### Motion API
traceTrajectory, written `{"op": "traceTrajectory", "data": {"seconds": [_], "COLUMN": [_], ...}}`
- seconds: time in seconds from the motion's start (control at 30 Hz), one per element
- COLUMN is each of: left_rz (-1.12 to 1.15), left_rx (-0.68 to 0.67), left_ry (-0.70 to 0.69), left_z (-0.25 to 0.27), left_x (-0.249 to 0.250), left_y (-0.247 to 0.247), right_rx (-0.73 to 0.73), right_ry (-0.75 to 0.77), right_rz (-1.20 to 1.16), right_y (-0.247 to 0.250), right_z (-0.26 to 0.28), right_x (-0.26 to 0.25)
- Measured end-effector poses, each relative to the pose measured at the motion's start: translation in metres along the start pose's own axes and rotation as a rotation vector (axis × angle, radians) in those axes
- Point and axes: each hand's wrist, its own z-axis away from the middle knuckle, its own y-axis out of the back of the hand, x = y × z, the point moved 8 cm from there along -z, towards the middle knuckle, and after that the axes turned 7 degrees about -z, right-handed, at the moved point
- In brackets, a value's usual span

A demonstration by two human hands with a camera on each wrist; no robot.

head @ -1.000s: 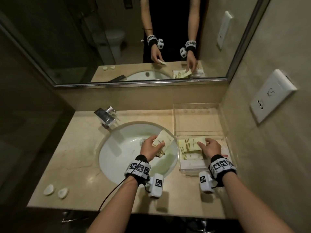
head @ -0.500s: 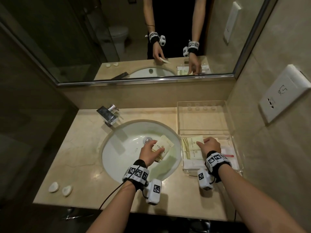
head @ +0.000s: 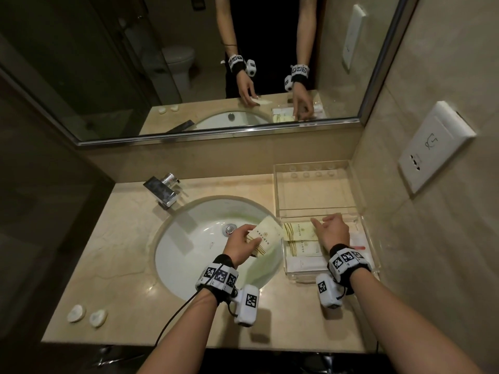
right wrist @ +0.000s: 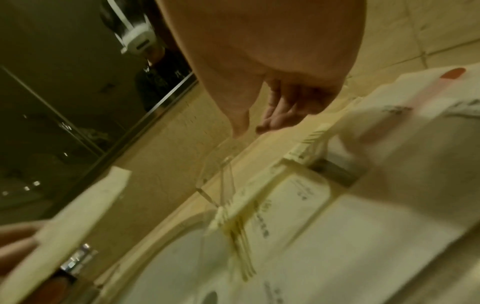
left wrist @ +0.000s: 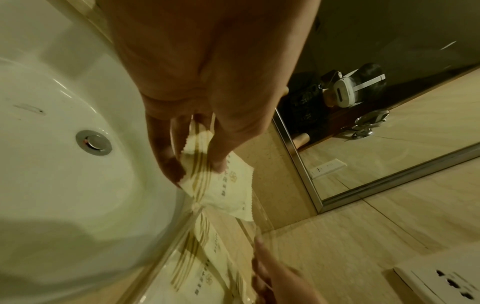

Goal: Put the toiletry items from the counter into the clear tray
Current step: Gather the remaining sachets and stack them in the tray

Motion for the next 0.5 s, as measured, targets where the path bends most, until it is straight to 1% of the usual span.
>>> {"op": "traceTrajectory", "data": {"seconds": [0.03,0.07,0.1,0.17,0.2,0.23,0.27,0.33,0.4,0.43,0.5], "left_rz": [0.003,0.008,0.014,0.011,0.000,-0.002,0.002,0.027,0.009,-0.036,-0.193], "left_rx": [0.009,0.017,0.025,0.025,0.026,0.026,0.031,0.057,0.109,0.127,0.116], "left_ry": [-0.009,-0.022,-0.032,-0.071,-0.099,-0.123,-0.136,-0.135,-0.142,-0.158,-0.201], "left_z": [-0.002,-0.004,-0.005,-0.008,-0.010,-0.012,-0.015,-0.020,-0.024,-0.026,-0.025], "left_x": [0.003,0.007,0.012,0.027,0.037,0.046,0.054,0.064,0.067,0.067,0.068], "left_y": [-0.002,-0.005,-0.009,-0.018,-0.022,-0.027,-0.030,-0.034,-0.035,-0.037,-0.045], "right_rx": [-0.040,-0.113,-0.230,-0.474,-0.542,-0.549,-0.515,-0.356,-0.218,-0.182,-0.162], "right_ry": [0.010,0.025,0.048,0.104,0.143,0.173,0.197,0.192,0.098,0.035,-0.069], "right_rz": [-0.122,-0.230,-0.295,-0.277,-0.249,-0.229,-0.241,-0.258,-0.267,-0.262,-0.209], "right_y": [-0.002,-0.006,-0.013,-0.025,-0.026,-0.022,-0.014,0.007,0.024,0.028,0.028], "right_z": [0.004,0.008,0.015,0.029,0.034,0.034,0.032,0.019,0.004,-0.001,-0.009], "right_x": [-0.007,-0.014,-0.024,-0.041,-0.049,-0.052,-0.056,-0.052,-0.032,-0.020,0.003]}}
